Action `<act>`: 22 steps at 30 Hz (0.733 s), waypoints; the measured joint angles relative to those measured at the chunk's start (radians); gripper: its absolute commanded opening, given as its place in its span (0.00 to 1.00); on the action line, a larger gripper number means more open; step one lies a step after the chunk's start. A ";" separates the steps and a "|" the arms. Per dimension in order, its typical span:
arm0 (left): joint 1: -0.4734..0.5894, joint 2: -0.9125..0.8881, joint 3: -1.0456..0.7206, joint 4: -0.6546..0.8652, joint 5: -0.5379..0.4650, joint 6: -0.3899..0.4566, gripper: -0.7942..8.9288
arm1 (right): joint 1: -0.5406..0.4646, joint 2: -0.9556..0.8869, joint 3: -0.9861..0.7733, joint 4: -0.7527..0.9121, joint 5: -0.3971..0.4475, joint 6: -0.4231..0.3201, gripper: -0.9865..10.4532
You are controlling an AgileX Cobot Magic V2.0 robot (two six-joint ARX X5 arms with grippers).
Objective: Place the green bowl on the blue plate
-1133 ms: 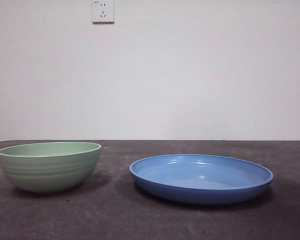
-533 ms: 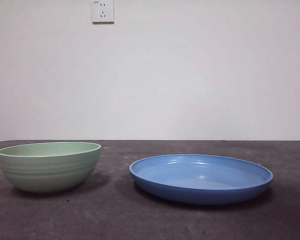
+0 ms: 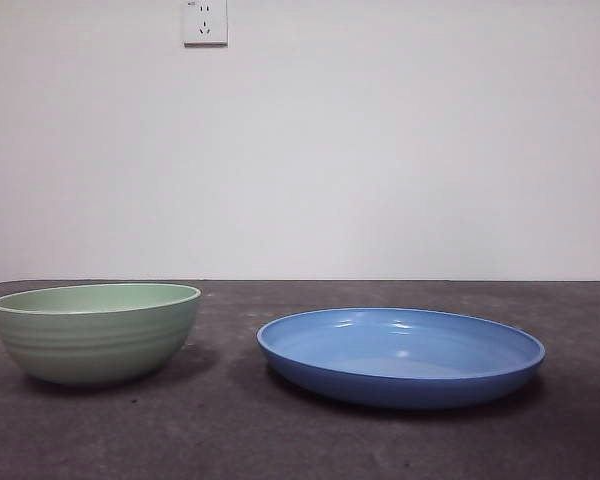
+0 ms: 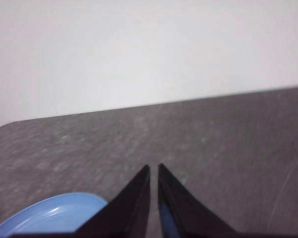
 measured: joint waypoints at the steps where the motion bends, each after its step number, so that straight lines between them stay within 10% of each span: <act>1: 0.000 0.015 0.008 -0.013 0.013 -0.023 0.10 | 0.001 0.017 0.012 -0.014 0.000 0.025 0.10; 9: -0.017 0.174 0.168 -0.019 0.037 -0.145 0.10 | 0.030 0.217 0.234 -0.138 -0.039 0.153 0.10; 22: -0.028 0.568 0.694 -0.234 0.362 -0.145 0.10 | 0.095 0.652 0.689 -0.490 -0.412 0.161 0.10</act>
